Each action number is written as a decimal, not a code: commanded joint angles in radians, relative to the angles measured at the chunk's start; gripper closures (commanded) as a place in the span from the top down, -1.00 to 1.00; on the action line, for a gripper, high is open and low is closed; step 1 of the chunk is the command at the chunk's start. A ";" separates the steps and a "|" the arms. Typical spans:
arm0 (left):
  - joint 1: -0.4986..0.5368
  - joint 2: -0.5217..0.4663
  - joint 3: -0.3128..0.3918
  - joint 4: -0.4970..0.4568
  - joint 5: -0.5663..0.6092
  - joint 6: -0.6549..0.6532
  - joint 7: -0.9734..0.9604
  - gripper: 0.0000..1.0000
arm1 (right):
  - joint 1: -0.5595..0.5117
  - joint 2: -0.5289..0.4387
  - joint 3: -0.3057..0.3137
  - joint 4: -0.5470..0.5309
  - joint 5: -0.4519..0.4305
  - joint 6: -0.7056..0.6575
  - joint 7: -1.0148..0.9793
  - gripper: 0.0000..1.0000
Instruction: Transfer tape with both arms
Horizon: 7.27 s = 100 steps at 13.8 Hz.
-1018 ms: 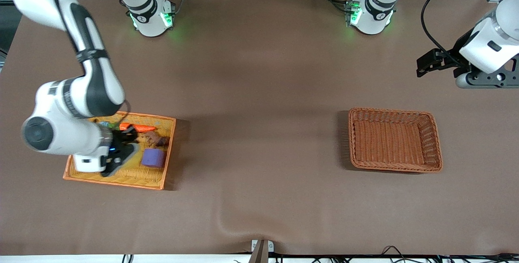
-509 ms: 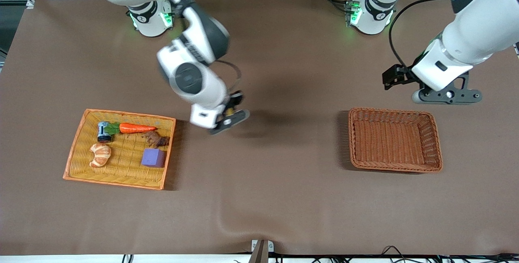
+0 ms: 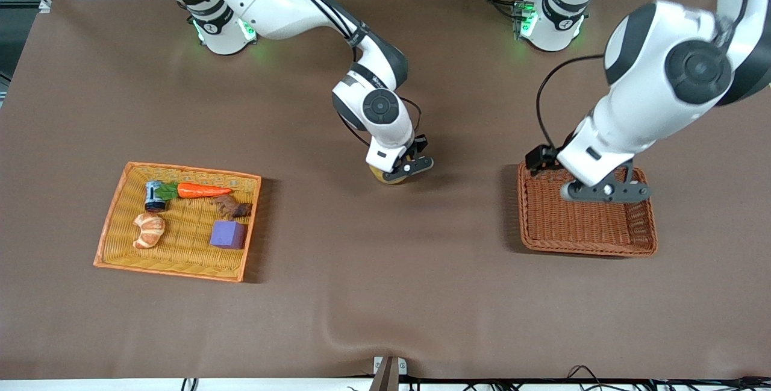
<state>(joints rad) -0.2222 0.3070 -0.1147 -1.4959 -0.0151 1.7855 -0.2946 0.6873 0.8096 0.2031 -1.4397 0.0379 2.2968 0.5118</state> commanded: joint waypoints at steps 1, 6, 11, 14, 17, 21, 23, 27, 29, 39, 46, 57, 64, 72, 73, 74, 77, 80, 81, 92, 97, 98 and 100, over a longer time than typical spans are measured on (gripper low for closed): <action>-0.045 0.070 0.001 0.013 -0.009 0.040 -0.014 1.00 | 0.003 -0.006 -0.021 0.047 -0.006 -0.036 0.033 0.30; -0.048 0.136 0.000 0.017 -0.008 0.072 -0.009 1.00 | -0.086 -0.108 -0.019 0.032 0.004 -0.217 0.007 1.00; -0.155 0.196 -0.002 0.019 -0.023 0.075 -0.085 1.00 | -0.291 -0.387 -0.019 -0.108 -0.006 -0.321 -0.052 1.00; -0.239 0.227 -0.014 -0.073 -0.074 0.257 -0.184 1.00 | -0.440 -0.487 -0.019 -0.172 -0.006 -0.339 -0.053 1.00; -0.302 0.231 -0.016 -0.127 -0.066 0.324 -0.268 1.00 | -0.570 -0.608 -0.019 -0.220 -0.006 -0.440 -0.151 1.00; -0.399 0.316 -0.013 -0.151 -0.014 0.455 -0.362 1.00 | -0.745 -0.728 -0.019 -0.208 -0.006 -0.618 -0.338 1.00; -0.396 0.316 -0.016 -0.204 0.004 0.507 -0.363 1.00 | -0.822 -0.766 -0.022 -0.203 -0.009 -0.672 -0.485 1.00; -0.421 0.331 -0.016 -0.231 0.003 0.558 -0.390 1.00 | -0.949 -0.782 -0.021 -0.162 -0.009 -0.750 -0.662 1.00; -0.424 0.334 -0.017 -0.230 0.001 0.560 -0.394 0.72 | -0.956 -0.782 -0.024 -0.165 -0.013 -0.766 -0.661 1.00; -0.425 0.319 -0.014 -0.233 0.003 0.551 -0.390 -1.00 | -0.953 -0.927 -0.019 -0.309 -0.009 -0.679 -0.622 1.00; -0.093 0.060 -0.019 -0.216 -0.005 0.298 -0.073 -1.00 | -0.962 -0.883 -0.021 -0.237 -0.021 -0.717 -0.627 1.00; 0.322 0.219 -0.014 -0.215 0.024 0.284 0.525 -0.26 | -0.962 -0.846 -0.017 -0.203 -0.024 -0.715 -0.625 1.00; 0.323 0.118 -0.017 -0.032 0.035 0.126 0.529 1.00 | -0.974 -0.845 -0.021 -0.203 -0.024 -0.706 -0.618 1.00; 0.416 0.047 -0.014 0.126 -0.074 -0.126 0.580 1.00 | -0.965 -0.842 -0.019 -0.203 -0.023 -0.703 -0.538 1.00; 0.414 0.017 -0.014 0.126 -0.072 -0.126 0.554 1.00 | -0.963 -0.842 -0.019 -0.203 -0.024 -0.704 -0.536 1.00; 0.411 -0.005 -0.016 0.126 -0.068 -0.127 0.507 1.00 | -0.963 -0.842 -0.019 -0.203 -0.024 -0.704 -0.533 1.00; 0.412 -0.075 -0.016 0.123 -0.065 -0.196 0.406 1.00 | -0.967 -0.842 -0.019 -0.202 -0.024 -0.703 -0.533 1.00; 0.411 -0.133 -0.019 0.120 -0.066 -0.285 0.293 1.00 | -0.968 -0.840 -0.019 -0.196 -0.024 -0.701 -0.533 1.00; 0.411 -0.149 -0.020 0.118 -0.066 -0.287 0.290 1.00 | -0.970 -0.840 -0.019 -0.192 -0.023 -0.700 -0.533 1.00; 0.216 -0.325 0.119 -0.075 -0.068 -0.305 0.267 1.00 | -0.973 -0.840 -0.019 -0.189 -0.023 -0.701 -0.530 1.00; 0.182 -0.371 0.133 -0.104 -0.065 -0.305 0.272 1.00 | -0.970 -0.840 -0.019 -0.189 -0.023 -0.700 -0.530 1.00; 0.170 -0.371 0.133 -0.104 -0.034 -0.305 0.272 1.00 | -0.968 -0.840 -0.019 -0.189 -0.023 -0.700 -0.530 1.00; 0.144 -0.367 0.130 -0.095 0.045 -0.299 0.272 1.00 | -0.968 -0.840 -0.019 -0.189 -0.023 -0.698 -0.530 1.00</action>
<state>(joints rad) -0.0433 -0.0353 0.0039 -1.5666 -0.0287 1.4693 -0.0241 -0.2696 -0.0431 0.1721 -1.6535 0.0234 1.6034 -0.0316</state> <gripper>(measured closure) 0.000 0.000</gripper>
